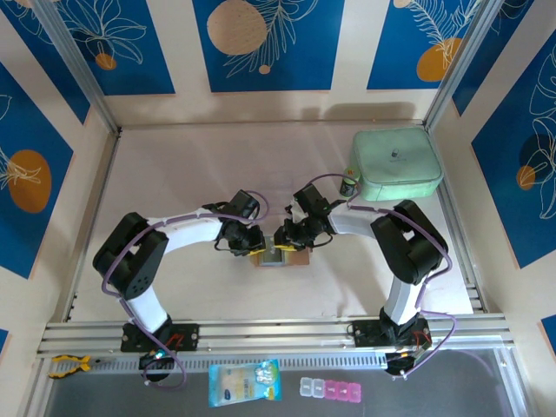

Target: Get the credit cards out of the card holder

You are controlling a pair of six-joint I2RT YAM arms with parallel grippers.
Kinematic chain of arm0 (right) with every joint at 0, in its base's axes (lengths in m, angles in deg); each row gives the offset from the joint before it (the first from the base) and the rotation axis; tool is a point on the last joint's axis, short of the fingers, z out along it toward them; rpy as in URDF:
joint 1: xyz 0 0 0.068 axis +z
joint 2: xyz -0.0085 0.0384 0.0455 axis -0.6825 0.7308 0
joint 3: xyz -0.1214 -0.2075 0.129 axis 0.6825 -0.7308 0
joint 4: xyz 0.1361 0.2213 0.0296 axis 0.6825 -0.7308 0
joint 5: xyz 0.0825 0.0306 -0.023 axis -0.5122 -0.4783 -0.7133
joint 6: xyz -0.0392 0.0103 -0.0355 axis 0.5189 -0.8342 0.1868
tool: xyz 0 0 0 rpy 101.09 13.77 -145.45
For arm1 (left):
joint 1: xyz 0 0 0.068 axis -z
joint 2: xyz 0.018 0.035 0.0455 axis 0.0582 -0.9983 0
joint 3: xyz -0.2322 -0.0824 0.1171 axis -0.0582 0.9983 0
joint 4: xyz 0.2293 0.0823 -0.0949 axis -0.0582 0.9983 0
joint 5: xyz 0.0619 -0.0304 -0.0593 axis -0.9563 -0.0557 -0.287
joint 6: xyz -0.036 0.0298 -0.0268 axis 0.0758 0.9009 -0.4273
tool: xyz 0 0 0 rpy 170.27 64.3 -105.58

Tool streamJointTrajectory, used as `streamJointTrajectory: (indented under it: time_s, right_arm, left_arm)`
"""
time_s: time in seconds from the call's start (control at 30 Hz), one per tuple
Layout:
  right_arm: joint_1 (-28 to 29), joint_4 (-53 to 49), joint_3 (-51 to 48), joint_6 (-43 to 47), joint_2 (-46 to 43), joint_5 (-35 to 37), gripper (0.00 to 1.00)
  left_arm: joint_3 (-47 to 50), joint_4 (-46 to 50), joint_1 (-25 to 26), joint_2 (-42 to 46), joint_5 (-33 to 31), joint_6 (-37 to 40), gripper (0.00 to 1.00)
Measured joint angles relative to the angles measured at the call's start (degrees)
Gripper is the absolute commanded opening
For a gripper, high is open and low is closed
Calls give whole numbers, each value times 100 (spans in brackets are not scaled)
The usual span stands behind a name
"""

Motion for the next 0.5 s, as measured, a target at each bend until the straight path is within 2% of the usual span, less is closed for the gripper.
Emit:
streamJointTrajectory:
  time_s: [0.1, 0.3, 0.5]
  right_arm:
    - [13, 17, 2, 13, 2, 0, 22]
    - [48, 22, 2, 57, 7, -85, 20]
    - [66, -17, 24, 72, 44, -114, 28]
  left_arm:
    - [2, -2, 0, 0, 0, 2, 20]
    - [2, -7, 0, 0, 2, 0, 20]
    - [2, -7, 0, 0, 2, 0, 20]
